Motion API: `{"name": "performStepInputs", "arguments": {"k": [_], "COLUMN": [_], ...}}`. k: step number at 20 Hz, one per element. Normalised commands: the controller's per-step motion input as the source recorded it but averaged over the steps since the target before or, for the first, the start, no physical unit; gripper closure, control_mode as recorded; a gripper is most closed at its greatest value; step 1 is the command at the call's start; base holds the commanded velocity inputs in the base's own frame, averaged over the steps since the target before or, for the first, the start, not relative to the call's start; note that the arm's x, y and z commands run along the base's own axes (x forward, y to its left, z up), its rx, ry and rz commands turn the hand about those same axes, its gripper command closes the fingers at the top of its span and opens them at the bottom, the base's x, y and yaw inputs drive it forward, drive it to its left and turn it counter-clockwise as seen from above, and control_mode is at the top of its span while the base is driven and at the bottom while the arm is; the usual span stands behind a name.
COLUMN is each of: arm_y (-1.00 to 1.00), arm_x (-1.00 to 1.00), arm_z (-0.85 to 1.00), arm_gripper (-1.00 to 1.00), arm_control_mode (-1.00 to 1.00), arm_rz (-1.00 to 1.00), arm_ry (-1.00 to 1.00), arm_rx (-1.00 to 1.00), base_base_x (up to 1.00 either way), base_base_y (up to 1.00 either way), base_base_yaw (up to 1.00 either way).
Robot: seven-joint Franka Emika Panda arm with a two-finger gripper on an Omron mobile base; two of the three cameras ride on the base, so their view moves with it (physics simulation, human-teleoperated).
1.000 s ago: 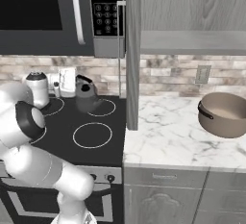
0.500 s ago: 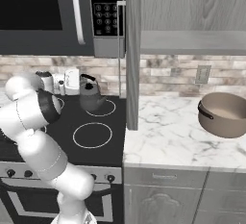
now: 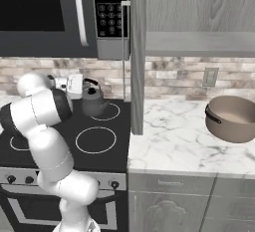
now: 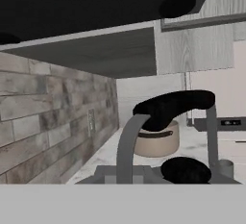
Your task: Pick the kettle from the cabinet and place it on a stove burner. Then pick the pot from the counter and place it on another stove burner. Finally, turn both burners on.
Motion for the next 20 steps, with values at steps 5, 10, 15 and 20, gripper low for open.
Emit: {"name": "performStepInputs", "arguments": {"k": [5, 10, 15, 20], "arm_y": [0.00, 0.00, 0.00, 0.00], "arm_x": [0.01, 0.03, 0.12, 0.16], "arm_z": [-0.17, -0.21, -0.21, -0.25], "arm_gripper": [1.00, 1.00, 1.00, 1.00], "arm_control_mode": [-1.00, -1.00, -1.00, -1.00], "arm_rz": [0.00, 0.00, 0.00, 0.00], "arm_ry": [-0.01, -0.05, -0.09, -0.08], "arm_rx": [0.00, 0.00, 0.00, 0.00], "base_base_x": [0.00, 0.00, 0.00, 0.00], "base_base_y": [0.00, 0.00, 0.00, 0.00], "base_base_yaw": [0.00, 0.00, 0.00, 0.00]}}
